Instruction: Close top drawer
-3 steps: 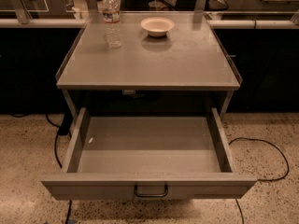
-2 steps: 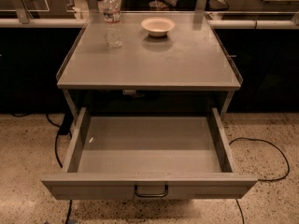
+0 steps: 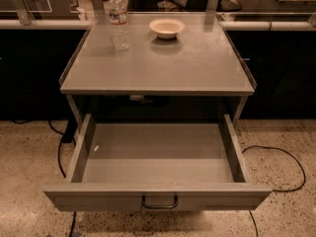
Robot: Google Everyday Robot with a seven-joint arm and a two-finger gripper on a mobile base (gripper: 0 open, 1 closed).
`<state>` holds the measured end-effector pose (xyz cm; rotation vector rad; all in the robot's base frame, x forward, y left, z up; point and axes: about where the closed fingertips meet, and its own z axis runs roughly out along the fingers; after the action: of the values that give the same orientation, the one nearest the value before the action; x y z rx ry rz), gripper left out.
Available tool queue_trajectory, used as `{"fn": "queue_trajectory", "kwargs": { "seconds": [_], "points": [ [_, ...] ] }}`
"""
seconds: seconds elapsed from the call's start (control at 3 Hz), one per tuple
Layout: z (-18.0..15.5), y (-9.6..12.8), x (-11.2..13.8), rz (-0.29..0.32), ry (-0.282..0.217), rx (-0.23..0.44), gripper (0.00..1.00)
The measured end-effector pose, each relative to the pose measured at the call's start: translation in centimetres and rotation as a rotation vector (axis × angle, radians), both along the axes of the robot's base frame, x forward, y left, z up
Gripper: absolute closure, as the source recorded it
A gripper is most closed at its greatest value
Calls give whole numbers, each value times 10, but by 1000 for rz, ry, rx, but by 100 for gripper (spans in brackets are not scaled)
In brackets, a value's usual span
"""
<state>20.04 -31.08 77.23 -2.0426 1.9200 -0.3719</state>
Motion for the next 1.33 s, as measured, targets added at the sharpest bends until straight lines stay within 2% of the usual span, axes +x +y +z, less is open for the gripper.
{"fn": "queue_trajectory", "kwargs": {
  "seconds": [0.33,0.67,1.0,1.33],
  "points": [
    [-14,1,-1,6,54,-17,0],
    [-42,2,3,28,143,-43,0],
    [-64,7,8,56,198,-62,0],
    [-86,17,15,95,230,-66,0]
  ]
}}
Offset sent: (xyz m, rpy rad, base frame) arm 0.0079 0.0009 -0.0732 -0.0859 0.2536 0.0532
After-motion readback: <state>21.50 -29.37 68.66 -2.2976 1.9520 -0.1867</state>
